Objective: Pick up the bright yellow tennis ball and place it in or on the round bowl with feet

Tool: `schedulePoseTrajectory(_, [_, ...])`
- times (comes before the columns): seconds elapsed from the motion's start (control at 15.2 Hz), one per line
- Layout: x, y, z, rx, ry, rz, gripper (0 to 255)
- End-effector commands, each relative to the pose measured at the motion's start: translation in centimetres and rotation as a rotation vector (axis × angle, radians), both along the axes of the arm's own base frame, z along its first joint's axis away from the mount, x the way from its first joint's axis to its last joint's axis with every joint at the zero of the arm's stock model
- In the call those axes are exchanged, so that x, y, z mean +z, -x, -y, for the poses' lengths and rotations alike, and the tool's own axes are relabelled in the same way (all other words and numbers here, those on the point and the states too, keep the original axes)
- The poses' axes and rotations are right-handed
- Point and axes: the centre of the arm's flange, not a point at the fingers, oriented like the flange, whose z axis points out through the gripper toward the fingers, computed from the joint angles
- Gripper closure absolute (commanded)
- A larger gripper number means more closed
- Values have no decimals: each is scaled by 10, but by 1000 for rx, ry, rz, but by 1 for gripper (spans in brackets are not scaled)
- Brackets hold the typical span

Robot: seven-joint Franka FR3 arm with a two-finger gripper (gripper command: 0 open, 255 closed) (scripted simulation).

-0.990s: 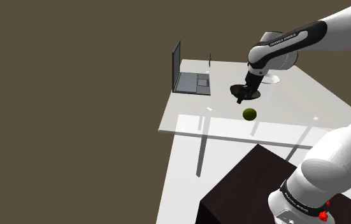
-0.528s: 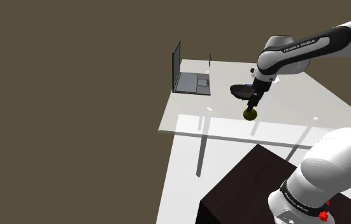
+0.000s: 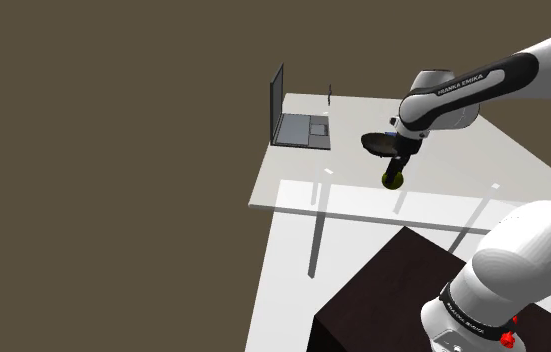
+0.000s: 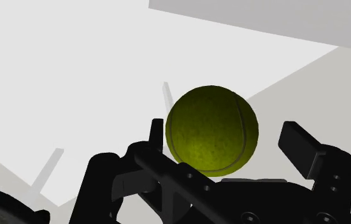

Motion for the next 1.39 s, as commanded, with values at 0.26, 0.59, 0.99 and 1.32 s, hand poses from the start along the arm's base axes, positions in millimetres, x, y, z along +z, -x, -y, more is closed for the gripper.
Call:
schedulePoseTrajectory(0.26, [-1, 0, 0, 0, 0, 0, 0])
schedulePoseTrajectory(0.59, [-1, 0, 0, 0, 0, 0, 255])
schedulePoseTrajectory(0.99, [4, 0, 0, 0, 0, 0, 255])
schedulePoseTrajectory(1.32, [31, 0, 0, 0, 0, 0, 255])
